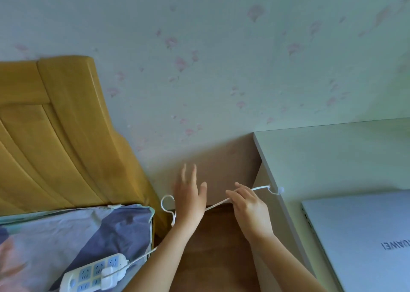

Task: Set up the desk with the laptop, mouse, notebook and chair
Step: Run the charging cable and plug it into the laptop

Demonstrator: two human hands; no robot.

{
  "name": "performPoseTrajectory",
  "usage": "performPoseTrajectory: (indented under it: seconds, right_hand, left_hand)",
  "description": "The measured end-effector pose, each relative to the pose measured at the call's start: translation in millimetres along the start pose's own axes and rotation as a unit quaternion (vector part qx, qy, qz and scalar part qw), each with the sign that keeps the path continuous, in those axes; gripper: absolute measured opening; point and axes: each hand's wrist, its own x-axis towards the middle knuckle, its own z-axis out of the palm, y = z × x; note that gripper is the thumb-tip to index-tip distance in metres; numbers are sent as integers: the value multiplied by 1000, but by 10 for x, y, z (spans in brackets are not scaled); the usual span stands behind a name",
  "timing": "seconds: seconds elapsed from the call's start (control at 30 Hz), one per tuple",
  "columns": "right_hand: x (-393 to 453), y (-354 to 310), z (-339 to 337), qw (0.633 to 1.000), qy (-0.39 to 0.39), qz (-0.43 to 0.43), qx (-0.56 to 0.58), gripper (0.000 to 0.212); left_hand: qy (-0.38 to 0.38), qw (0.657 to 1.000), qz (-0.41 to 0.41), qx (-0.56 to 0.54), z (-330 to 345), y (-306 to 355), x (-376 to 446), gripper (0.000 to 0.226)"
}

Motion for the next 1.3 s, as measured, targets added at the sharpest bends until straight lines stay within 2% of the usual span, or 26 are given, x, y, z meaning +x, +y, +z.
performPoseTrajectory:
  seconds: [0.03,0.07,0.13,0.2,0.3,0.43,0.57,0.67,0.77,0.87,0.93,1.0,1.1,1.2,1.23,1.3]
  right_hand:
    - [-16,21,-47,1000,-7,-22,3,30]
    - [-43,53,-90,999,-13,-48,3,28]
    - [-118,124,-168,994,-21,-108,-6,26]
    - [-199,198,-258,986,-20,-167,-24,22]
    - [-348,346,-375,971,-14,-235,-44,19]
    - [-556,589,-461,966,-39,-256,-20,16]
    - [-640,912,-689,971,-12,-237,-20,24]
    - [-699,1313,-859,979,1,-197,-56,29]
    - [-767,1735,-895,988,-15,-122,-95,34]
    - [-763,1992,-857,989,-79,-18,-124,35]
    - [-761,2060,-829,979,-146,32,-142,50]
    - [-777,2097,-822,971,-179,52,-149,57]
    - [-770,2097,-818,970,-192,56,-140,59]
    - [-800,2132,-785,974,-178,56,-130,58]
    - [-810,2138,-779,975,-174,56,-125,57]
    - [-819,2151,-771,978,-164,53,-120,57]
  left_hand:
    - [-97,990,-24,-101,38,192,23,45]
    - [-203,960,-69,-182,65,393,37,45]
    - [-358,892,-140,-239,99,783,73,46]
    - [-439,858,-157,-214,199,1097,123,43]
    - [-475,847,-134,-196,400,1418,141,38]
    - [-418,873,-90,-235,639,1671,44,31]
    - [-347,926,-23,-147,855,1684,-57,27]
    - [-294,951,34,-88,956,1605,-88,28]
    - [-256,963,65,-49,1051,1537,-156,26]
    - [-220,970,96,-21,1189,1481,-251,19]
    - [-187,974,125,7,1298,1412,-300,18]
    - [-145,975,166,33,1377,1334,-350,17]
    - [-78,962,253,67,1523,1219,-417,19]
    - [-56,942,323,68,1671,1117,-473,11]
    - [-53,941,330,56,1702,1094,-484,7]
    - [-56,945,319,35,1736,1085,-497,22]
